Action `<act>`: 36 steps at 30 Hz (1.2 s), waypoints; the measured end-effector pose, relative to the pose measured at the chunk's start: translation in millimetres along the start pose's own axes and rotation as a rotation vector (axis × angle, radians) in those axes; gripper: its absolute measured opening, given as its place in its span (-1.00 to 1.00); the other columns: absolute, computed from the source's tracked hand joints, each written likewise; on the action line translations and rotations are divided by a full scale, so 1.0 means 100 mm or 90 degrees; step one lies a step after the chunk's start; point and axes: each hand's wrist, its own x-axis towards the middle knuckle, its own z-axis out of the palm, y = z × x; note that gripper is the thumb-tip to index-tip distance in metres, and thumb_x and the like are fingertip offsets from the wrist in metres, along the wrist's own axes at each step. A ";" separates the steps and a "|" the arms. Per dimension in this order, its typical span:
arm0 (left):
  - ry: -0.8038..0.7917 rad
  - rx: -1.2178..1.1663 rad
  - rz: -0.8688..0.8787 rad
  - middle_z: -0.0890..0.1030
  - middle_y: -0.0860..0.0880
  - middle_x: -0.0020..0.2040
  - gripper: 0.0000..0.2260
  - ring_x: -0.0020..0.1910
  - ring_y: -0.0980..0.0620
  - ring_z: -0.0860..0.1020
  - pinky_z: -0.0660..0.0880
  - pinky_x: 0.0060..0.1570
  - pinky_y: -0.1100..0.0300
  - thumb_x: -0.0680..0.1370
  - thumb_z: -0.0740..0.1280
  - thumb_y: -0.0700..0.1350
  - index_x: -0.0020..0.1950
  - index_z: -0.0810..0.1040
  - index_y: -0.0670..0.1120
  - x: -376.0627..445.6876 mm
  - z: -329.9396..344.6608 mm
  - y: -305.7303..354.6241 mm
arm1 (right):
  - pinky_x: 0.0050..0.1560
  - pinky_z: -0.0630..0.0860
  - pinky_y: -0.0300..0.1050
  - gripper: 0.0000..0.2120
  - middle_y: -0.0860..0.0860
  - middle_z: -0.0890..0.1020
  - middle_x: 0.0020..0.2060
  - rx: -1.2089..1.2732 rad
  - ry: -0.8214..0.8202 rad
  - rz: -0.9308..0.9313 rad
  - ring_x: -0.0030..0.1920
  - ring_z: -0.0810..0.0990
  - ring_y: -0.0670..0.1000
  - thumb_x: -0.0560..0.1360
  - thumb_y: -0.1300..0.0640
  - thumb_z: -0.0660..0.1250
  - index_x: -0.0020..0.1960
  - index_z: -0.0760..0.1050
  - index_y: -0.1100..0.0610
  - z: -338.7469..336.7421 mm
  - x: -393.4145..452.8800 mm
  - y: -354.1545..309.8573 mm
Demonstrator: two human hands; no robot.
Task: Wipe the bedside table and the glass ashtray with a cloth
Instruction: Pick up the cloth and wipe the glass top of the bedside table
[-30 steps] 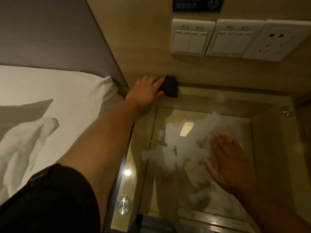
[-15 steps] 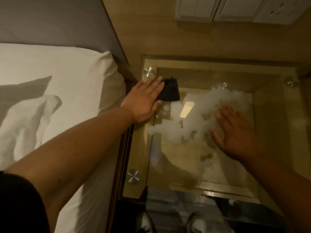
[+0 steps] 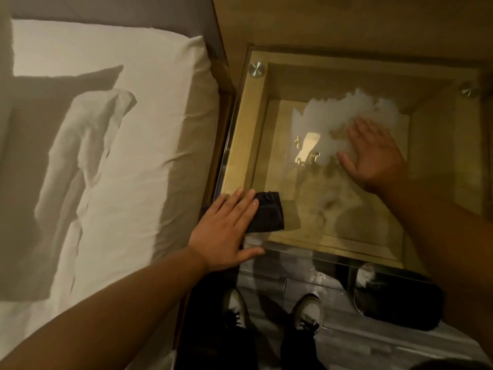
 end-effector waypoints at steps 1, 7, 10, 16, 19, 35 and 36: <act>0.000 -0.005 0.002 0.09 -0.13 0.56 -0.19 0.55 -0.12 0.00 0.01 0.47 -0.09 0.51 0.08 0.40 0.55 0.11 -0.16 -0.09 0.04 0.05 | 0.49 -0.05 0.10 -0.25 0.18 0.16 0.51 0.004 0.001 0.000 0.52 0.07 0.14 0.50 -0.26 -0.14 0.51 0.12 0.21 0.00 0.00 -0.01; 0.084 -0.082 0.014 0.35 -0.16 0.46 -0.48 0.47 -0.14 0.26 0.18 0.42 -0.06 0.52 0.20 -0.10 0.48 0.24 -0.15 -0.30 0.21 0.22 | 0.50 -0.07 0.08 -0.26 0.14 0.12 0.53 0.012 -0.008 0.013 0.53 0.01 0.10 0.50 -0.26 -0.13 0.53 0.09 0.18 -0.02 -0.02 -0.01; 0.045 -0.259 0.038 0.41 -0.13 0.42 -0.47 0.37 -0.10 0.42 0.35 0.34 0.00 0.48 0.17 -0.11 0.47 0.27 -0.09 -0.37 0.03 0.28 | 0.49 -0.09 0.06 -0.25 0.12 0.09 0.54 0.019 -0.032 0.013 0.54 -0.02 0.08 0.50 -0.28 -0.17 0.54 0.06 0.16 -0.05 0.00 -0.01; 0.191 -0.572 -0.203 0.46 -0.01 0.38 -0.45 0.29 0.09 0.45 0.32 0.25 0.29 0.59 0.23 -0.23 0.53 0.17 0.07 0.50 -0.93 0.07 | 0.48 -0.06 0.07 -0.32 0.12 0.14 0.53 0.019 -0.024 0.015 0.53 0.03 0.07 0.54 -0.23 -0.02 0.53 0.09 0.13 -0.07 0.00 0.01; 0.281 -0.487 -0.155 0.35 -0.09 0.47 -0.48 0.39 0.01 0.36 0.29 0.38 0.10 0.58 0.23 -0.24 0.53 0.19 -0.04 1.67 -1.34 -0.30 | 0.45 0.06 0.15 -0.34 0.16 0.24 0.49 -0.004 -0.019 0.010 0.50 0.15 0.13 0.51 -0.21 0.02 0.48 0.22 0.16 -0.07 0.05 0.00; 0.076 -0.001 0.046 -0.06 -0.06 0.59 -0.40 0.55 0.00 -0.08 -0.07 0.49 -0.02 0.63 -0.13 0.20 0.58 -0.10 -0.09 3.11 -0.94 -0.42 | 0.47 0.08 0.11 -0.40 0.15 0.27 0.48 -0.005 0.004 -0.010 0.49 0.18 0.12 0.51 -0.09 0.05 0.47 0.25 0.19 -0.02 0.03 0.04; 0.074 -0.006 0.046 -0.05 -0.07 0.59 -0.40 0.55 -0.01 -0.08 -0.06 0.49 -0.03 0.63 -0.13 0.19 0.58 -0.09 -0.09 2.93 -0.88 -0.34 | 0.47 0.05 0.09 -0.40 0.14 0.27 0.48 -0.002 0.000 -0.009 0.49 0.18 0.11 0.51 -0.08 0.03 0.48 0.24 0.18 -0.03 0.03 0.04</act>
